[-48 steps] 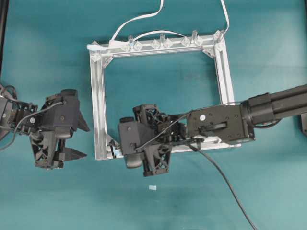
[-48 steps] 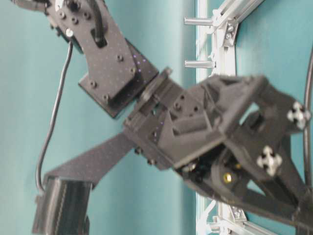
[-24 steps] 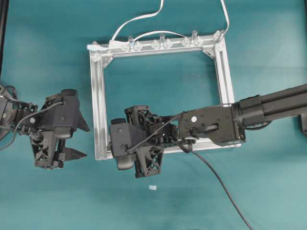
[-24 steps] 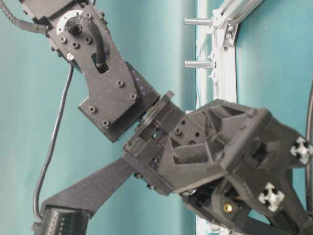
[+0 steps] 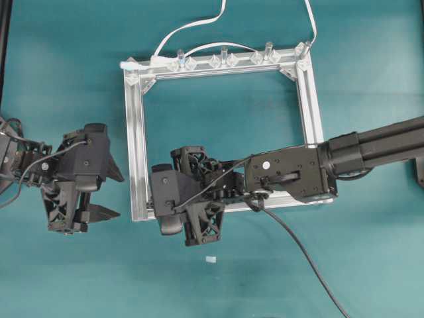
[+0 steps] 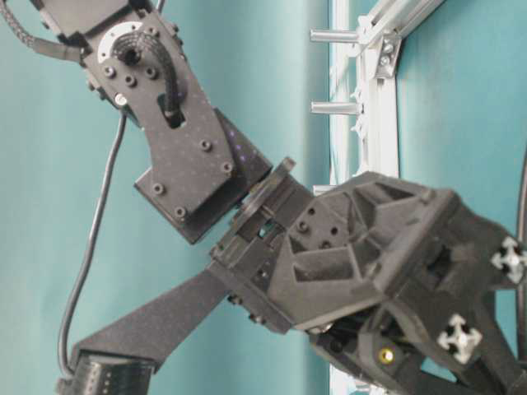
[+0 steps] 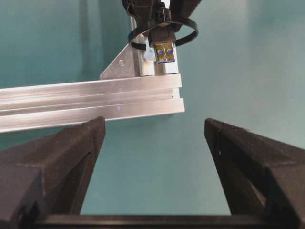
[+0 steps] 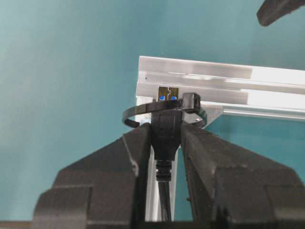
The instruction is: Insert the wire through the string loop located on the left side.
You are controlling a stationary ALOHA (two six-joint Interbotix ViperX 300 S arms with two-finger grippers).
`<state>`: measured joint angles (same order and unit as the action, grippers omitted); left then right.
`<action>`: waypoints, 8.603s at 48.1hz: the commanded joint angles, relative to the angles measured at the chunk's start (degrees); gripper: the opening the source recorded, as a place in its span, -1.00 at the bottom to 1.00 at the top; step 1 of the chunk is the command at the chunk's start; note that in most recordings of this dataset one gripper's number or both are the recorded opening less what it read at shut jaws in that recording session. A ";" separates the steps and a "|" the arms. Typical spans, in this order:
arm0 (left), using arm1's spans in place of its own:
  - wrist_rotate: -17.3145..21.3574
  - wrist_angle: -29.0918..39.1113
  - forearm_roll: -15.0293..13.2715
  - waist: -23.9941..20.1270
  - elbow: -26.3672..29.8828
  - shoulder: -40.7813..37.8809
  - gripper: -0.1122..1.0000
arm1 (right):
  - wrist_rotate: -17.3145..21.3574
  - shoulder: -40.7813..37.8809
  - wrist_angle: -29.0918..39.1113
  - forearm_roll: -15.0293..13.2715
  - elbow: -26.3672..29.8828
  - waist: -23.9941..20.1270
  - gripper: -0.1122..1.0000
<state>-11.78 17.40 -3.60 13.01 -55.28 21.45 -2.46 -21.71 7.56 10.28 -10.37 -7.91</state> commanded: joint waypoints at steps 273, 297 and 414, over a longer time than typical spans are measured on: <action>-13.36 0.44 0.00 3.43 -5.89 5.98 -0.53 | 0.70 8.17 5.27 -0.09 -7.03 -1.05 0.79; -13.62 6.59 -0.09 5.45 -12.48 17.05 -0.54 | 1.23 12.48 5.89 -0.09 -11.25 -1.85 0.79; -7.73 11.78 9.32 -3.08 -11.25 39.73 0.11 | 3.16 23.91 6.94 -2.37 -12.57 3.43 0.76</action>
<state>-21.18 29.36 5.45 11.34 -67.76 60.64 0.70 0.18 15.56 8.09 -23.29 -4.83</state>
